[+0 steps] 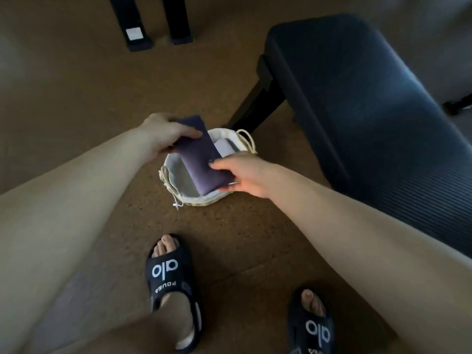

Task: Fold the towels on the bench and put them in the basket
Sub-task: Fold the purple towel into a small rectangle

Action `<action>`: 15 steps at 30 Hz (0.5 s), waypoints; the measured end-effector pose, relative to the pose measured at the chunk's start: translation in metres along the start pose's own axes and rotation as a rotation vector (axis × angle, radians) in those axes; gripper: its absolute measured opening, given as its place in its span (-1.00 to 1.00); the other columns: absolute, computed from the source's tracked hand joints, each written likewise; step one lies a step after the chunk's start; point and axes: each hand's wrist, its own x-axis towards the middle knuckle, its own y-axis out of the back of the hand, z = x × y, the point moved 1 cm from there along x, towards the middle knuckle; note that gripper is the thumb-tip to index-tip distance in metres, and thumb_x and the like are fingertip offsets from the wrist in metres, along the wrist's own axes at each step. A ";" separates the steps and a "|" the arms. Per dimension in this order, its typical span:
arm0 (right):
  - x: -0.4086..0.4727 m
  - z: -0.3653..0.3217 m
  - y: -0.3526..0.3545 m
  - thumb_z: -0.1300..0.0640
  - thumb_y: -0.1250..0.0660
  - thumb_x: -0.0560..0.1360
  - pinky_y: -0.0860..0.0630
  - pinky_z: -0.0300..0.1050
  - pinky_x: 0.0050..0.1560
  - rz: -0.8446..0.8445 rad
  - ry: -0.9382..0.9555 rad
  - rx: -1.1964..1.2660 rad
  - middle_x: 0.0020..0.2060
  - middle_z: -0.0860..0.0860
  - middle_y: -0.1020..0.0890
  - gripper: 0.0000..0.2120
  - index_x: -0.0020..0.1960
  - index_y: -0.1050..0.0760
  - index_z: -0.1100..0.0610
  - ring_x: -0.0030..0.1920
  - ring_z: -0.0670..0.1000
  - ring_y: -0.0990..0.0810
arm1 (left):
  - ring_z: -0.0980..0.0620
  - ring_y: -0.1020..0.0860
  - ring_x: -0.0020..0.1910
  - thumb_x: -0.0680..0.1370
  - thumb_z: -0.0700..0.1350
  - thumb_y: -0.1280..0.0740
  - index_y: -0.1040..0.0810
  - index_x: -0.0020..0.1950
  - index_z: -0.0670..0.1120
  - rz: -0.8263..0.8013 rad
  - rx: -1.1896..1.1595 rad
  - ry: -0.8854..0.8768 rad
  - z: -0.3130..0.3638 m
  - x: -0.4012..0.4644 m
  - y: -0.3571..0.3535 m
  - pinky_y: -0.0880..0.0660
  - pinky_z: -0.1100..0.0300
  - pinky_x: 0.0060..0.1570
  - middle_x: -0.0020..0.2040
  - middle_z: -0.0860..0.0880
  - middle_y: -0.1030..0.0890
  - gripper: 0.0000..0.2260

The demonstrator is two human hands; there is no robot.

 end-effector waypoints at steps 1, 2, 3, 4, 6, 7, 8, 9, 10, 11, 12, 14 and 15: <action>0.022 0.007 -0.004 0.13 -0.45 0.57 -0.64 0.11 0.19 0.047 0.004 -0.044 0.14 0.12 -0.68 -0.66 0.31 -0.54 0.16 0.18 0.10 -0.66 | -0.04 -0.63 -0.10 0.32 -0.05 -0.66 -0.67 0.09 -0.13 0.041 0.093 -0.009 -0.014 0.018 0.001 -0.62 0.08 -0.10 -0.07 -0.08 -0.66 -0.59; 0.043 0.015 -0.008 0.11 -0.45 0.56 -0.66 0.09 0.14 0.087 0.006 -0.108 0.12 0.14 -0.69 -0.68 0.28 -0.55 0.18 0.15 0.11 -0.67 | -0.03 -0.61 -0.13 0.34 -0.03 -0.64 -0.68 0.06 -0.13 0.072 0.177 -0.028 -0.028 0.035 0.000 -0.60 0.09 -0.13 -0.10 -0.09 -0.65 -0.63; 0.063 0.023 -0.013 0.08 -0.43 0.57 -0.67 0.09 0.11 0.118 0.020 -0.208 0.07 0.14 -0.68 -0.74 0.20 -0.58 0.18 0.12 0.13 -0.67 | -0.04 -0.61 -0.14 0.38 -0.02 -0.62 -0.68 0.04 -0.11 0.084 0.245 -0.055 -0.042 0.051 -0.002 -0.56 0.10 -0.15 -0.12 -0.08 -0.65 -0.68; 0.081 0.030 -0.018 0.04 -0.40 0.58 -0.66 0.08 0.07 0.137 0.041 -0.350 -0.02 0.12 -0.67 -0.81 0.08 -0.59 0.16 0.08 0.14 -0.66 | -0.04 -0.60 -0.13 0.41 -0.01 -0.60 -0.67 0.03 -0.09 0.087 0.305 -0.086 -0.055 0.065 -0.005 -0.49 0.12 -0.18 -0.12 -0.08 -0.64 -0.72; 0.109 0.043 -0.027 -0.02 -0.32 0.62 -0.53 0.01 -0.07 0.167 0.085 -0.648 -0.12 0.08 -0.62 -0.78 -0.07 -0.52 0.13 0.04 0.16 -0.63 | -0.04 -0.56 -0.08 0.45 -0.01 -0.56 -0.66 0.11 -0.07 0.107 0.402 -0.149 -0.078 0.088 -0.011 -0.39 0.18 -0.14 -0.07 -0.05 -0.61 -0.71; 0.120 0.050 -0.032 -0.03 -0.28 0.64 -0.46 -0.02 -0.07 0.189 0.107 -0.739 -0.08 0.09 -0.62 -0.76 -0.02 -0.52 0.14 0.06 0.18 -0.61 | -0.02 -0.54 -0.05 0.47 -0.02 -0.55 -0.65 0.15 -0.07 0.118 0.431 -0.173 -0.087 0.098 -0.014 -0.37 0.19 -0.12 -0.05 -0.04 -0.60 -0.70; 0.130 0.056 -0.035 -0.03 -0.26 0.66 -0.42 -0.04 -0.05 0.219 0.126 -0.786 0.01 0.12 -0.63 -0.74 0.09 -0.53 0.17 0.11 0.18 -0.61 | 0.00 -0.52 -0.03 0.47 -0.03 -0.54 -0.64 0.18 -0.07 0.123 0.449 -0.194 -0.095 0.108 -0.016 -0.37 0.20 -0.10 -0.02 -0.03 -0.59 -0.69; 0.139 0.062 -0.037 -0.02 -0.24 0.67 -0.40 -0.05 -0.03 0.252 0.142 -0.816 0.09 0.14 -0.64 -0.71 0.18 -0.53 0.19 0.15 0.18 -0.60 | 0.01 -0.52 -0.01 0.48 -0.04 -0.53 -0.64 0.20 -0.07 0.128 0.458 -0.210 -0.103 0.117 -0.017 -0.38 0.19 -0.08 0.00 -0.02 -0.59 -0.68; 0.148 0.066 -0.038 -0.02 -0.23 0.68 -0.40 -0.06 -0.02 0.281 0.157 -0.848 0.14 0.14 -0.64 -0.69 0.23 -0.51 0.19 0.17 0.18 -0.60 | 0.01 -0.53 0.00 0.48 -0.05 -0.53 -0.63 0.20 -0.08 0.132 0.467 -0.222 -0.109 0.125 -0.018 -0.40 0.18 -0.07 0.02 -0.03 -0.59 -0.68; 0.156 0.070 -0.040 -0.03 -0.22 0.68 -0.40 -0.05 -0.01 0.295 0.168 -0.881 0.17 0.14 -0.64 -0.69 0.26 -0.50 0.18 0.19 0.19 -0.60 | -0.01 -0.55 0.01 0.47 -0.05 -0.53 -0.63 0.19 -0.08 0.132 0.487 -0.235 -0.115 0.132 -0.018 -0.43 0.17 -0.05 0.03 -0.05 -0.61 -0.68; 0.164 0.073 -0.042 -0.03 -0.22 0.68 -0.41 -0.03 0.02 0.297 0.182 -0.916 0.18 0.13 -0.64 -0.69 0.28 -0.48 0.16 0.20 0.19 -0.60 | -0.05 -0.57 0.03 0.47 -0.04 -0.52 -0.63 0.18 -0.07 0.132 0.522 -0.250 -0.121 0.139 -0.018 -0.47 0.14 -0.04 0.04 -0.07 -0.63 -0.69; 0.176 0.077 -0.047 -0.03 -0.22 0.68 -0.45 0.03 0.08 0.290 0.214 -0.978 0.20 0.12 -0.64 -0.67 0.36 -0.42 0.12 0.23 0.20 -0.59 | -0.13 -0.60 0.06 0.46 0.00 -0.50 -0.63 0.17 -0.04 0.139 0.613 -0.283 -0.132 0.151 -0.019 -0.51 0.09 -0.02 0.06 -0.11 -0.65 -0.69; 0.180 0.078 -0.048 -0.01 -0.20 0.69 -0.46 0.05 0.10 0.284 0.228 -0.998 0.21 0.12 -0.64 -0.66 0.40 -0.38 0.10 0.24 0.20 -0.59 | -0.16 -0.61 0.08 0.47 0.02 -0.49 -0.62 0.17 -0.04 0.147 0.658 -0.302 -0.135 0.155 -0.020 -0.50 0.08 -0.04 0.07 -0.12 -0.65 -0.69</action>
